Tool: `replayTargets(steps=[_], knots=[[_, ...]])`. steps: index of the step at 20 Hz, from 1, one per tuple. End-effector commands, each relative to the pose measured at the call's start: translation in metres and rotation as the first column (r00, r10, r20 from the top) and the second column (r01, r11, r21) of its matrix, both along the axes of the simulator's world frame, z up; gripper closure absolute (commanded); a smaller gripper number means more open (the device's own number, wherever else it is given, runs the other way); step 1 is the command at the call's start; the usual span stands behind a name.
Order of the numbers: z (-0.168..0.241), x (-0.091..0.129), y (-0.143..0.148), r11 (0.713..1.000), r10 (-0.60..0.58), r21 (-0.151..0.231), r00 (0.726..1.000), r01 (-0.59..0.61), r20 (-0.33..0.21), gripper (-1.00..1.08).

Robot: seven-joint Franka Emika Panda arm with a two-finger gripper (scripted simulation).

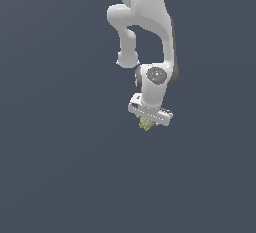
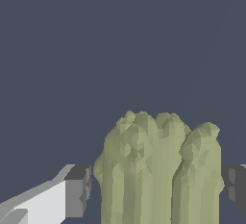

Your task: Pick up the object and move it to a goal position.

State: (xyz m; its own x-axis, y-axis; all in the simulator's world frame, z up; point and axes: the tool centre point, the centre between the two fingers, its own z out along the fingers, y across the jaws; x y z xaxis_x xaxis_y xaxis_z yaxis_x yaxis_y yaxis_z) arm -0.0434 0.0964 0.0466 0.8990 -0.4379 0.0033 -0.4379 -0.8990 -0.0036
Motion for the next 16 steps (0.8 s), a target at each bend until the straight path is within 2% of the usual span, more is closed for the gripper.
replayTargets(steps=[1, 16], knots=[[-0.003, -0.001, -0.002, 1.0, -0.003, -0.002, 1.0, 0.003, -0.005, 1.08], [0.01, 0.003, 0.001, 1.0, 0.0, 0.0, 1.0, 0.0, 0.001, 1.08]])
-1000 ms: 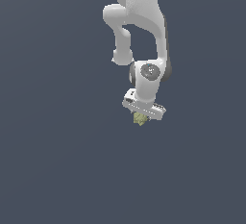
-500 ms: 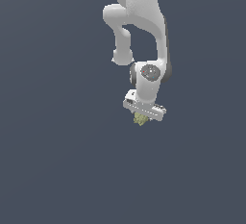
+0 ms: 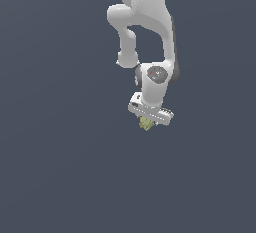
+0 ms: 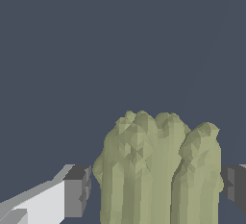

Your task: Pick up the object and move it to a goal position.

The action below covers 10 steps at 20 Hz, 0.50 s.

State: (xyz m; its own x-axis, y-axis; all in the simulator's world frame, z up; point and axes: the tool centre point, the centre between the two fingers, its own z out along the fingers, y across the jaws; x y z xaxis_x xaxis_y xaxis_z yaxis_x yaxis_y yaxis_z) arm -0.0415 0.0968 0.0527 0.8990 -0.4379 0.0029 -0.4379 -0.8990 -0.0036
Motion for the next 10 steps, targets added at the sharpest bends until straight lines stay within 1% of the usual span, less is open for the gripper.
replayTargets(steps=[1, 5, 10], knots=[[0.008, 0.003, 0.0, 1.0, 0.0, 0.0, 1.0, 0.0, 0.001, 1.08], [0.028, 0.009, 0.001, 1.0, -0.001, 0.0, 1.0, 0.001, 0.0, 1.08], [0.065, 0.022, 0.003, 1.0, -0.001, 0.0, 1.0, 0.001, 0.0, 1.08]])
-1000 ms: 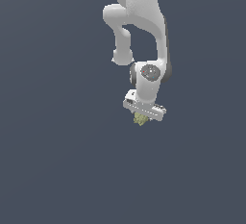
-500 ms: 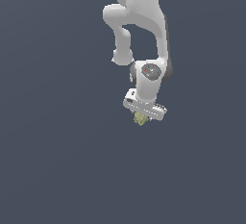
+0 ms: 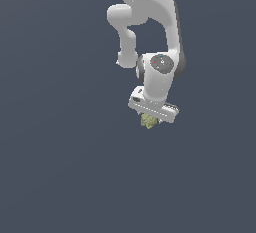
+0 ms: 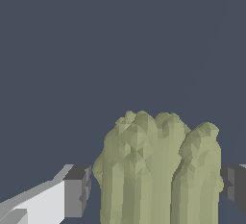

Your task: Pick up the object and move it to a goal position.

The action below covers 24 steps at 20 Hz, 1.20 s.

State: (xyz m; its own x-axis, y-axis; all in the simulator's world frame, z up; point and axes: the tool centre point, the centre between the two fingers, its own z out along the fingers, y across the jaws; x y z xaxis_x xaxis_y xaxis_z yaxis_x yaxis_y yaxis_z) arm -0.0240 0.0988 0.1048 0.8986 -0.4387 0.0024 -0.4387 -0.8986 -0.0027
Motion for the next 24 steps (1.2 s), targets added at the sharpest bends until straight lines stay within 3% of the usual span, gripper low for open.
replayTargets(steps=[1, 12, 24], knots=[[0.021, 0.007, 0.001, 1.0, 0.0, 0.0, 1.0, 0.0, 0.0, 1.08], [0.111, 0.04, 0.005, 1.0, -0.002, -0.001, 1.0, 0.002, -0.002, 1.08], [0.141, 0.054, 0.007, 1.0, -0.003, -0.001, 1.0, 0.003, -0.003, 1.08]])
